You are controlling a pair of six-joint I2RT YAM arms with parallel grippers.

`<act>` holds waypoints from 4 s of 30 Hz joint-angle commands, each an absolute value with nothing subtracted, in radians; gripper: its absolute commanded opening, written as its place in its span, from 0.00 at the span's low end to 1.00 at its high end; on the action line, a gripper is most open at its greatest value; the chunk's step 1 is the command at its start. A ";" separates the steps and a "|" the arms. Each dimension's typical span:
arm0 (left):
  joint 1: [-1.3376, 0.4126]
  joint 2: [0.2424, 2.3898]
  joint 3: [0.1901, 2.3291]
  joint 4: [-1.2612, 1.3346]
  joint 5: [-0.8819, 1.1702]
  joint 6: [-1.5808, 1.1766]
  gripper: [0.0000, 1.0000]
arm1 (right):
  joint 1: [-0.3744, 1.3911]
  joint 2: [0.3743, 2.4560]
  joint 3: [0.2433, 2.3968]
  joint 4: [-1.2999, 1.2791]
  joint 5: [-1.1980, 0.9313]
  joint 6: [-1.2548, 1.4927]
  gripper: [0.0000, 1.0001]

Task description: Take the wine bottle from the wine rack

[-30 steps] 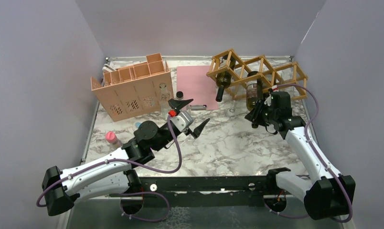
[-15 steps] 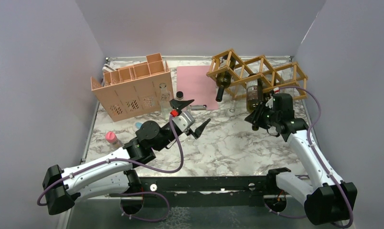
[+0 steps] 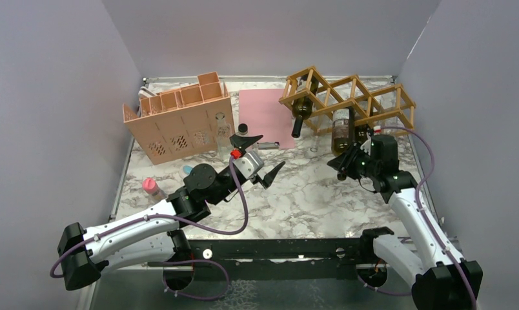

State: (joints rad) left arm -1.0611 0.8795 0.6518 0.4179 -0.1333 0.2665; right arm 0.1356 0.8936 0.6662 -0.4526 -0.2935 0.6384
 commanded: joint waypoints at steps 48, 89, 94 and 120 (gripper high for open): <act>-1.069 0.965 0.639 0.450 0.004 0.275 0.98 | 0.181 0.762 0.884 -1.068 -0.844 0.247 0.09; -1.128 1.265 0.592 0.552 0.413 0.690 0.98 | 0.523 1.142 0.979 -1.100 -0.805 0.214 0.10; -1.135 1.315 0.613 0.547 0.443 0.665 0.98 | 0.533 1.159 0.990 -1.103 -0.810 0.213 0.10; -1.160 1.365 0.621 0.528 0.269 0.635 0.59 | 0.551 1.179 1.007 -1.100 -0.764 0.234 0.40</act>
